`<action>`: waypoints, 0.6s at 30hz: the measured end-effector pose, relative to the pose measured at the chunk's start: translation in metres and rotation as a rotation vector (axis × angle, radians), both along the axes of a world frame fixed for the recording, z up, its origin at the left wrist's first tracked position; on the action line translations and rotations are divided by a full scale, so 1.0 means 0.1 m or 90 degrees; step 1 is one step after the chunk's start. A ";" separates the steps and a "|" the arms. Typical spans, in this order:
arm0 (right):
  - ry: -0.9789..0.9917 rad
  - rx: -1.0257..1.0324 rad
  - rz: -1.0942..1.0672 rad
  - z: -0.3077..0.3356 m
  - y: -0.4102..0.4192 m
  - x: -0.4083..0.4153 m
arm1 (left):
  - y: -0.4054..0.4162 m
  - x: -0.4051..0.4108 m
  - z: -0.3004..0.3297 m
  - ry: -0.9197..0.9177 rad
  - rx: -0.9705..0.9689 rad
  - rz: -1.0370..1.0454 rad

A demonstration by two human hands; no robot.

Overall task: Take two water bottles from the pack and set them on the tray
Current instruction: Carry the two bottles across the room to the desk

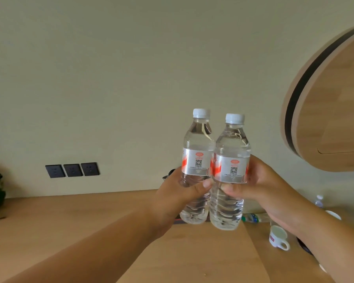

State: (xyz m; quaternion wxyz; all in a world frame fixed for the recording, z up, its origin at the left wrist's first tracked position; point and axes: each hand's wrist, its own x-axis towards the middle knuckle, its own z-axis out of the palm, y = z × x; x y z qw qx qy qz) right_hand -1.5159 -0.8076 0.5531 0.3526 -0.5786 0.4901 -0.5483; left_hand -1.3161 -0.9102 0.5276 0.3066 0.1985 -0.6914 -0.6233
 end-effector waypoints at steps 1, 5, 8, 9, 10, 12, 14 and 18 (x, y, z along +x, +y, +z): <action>0.006 0.005 -0.002 -0.02 -0.12 -0.04 | -0.14 -0.04 -0.02 -0.008 -0.004 0.002; 0.021 0.043 0.036 -0.11 -0.60 -0.21 | -0.70 -0.20 -0.12 -0.076 -0.029 -0.012; 0.004 0.078 -0.004 -0.25 -0.89 -0.32 | -1.09 -0.34 -0.24 -0.113 -0.047 -0.038; -0.007 0.086 -0.029 -0.31 -0.97 -0.35 | -1.21 -0.38 -0.29 -0.119 -0.052 -0.047; -0.009 0.094 -0.047 -0.37 -1.05 -0.37 | -1.33 -0.43 -0.35 -0.119 -0.055 -0.056; 0.011 0.114 -0.070 -0.50 -1.21 -0.40 | -1.52 -0.54 -0.53 -0.113 -0.066 -0.063; 0.038 0.147 -0.096 -0.65 -1.33 -0.44 | -1.65 -0.65 -0.77 -0.134 -0.070 -0.054; 0.043 0.234 -0.109 -1.02 -1.47 -0.54 | -1.80 -0.77 -1.26 -0.193 -0.029 -0.027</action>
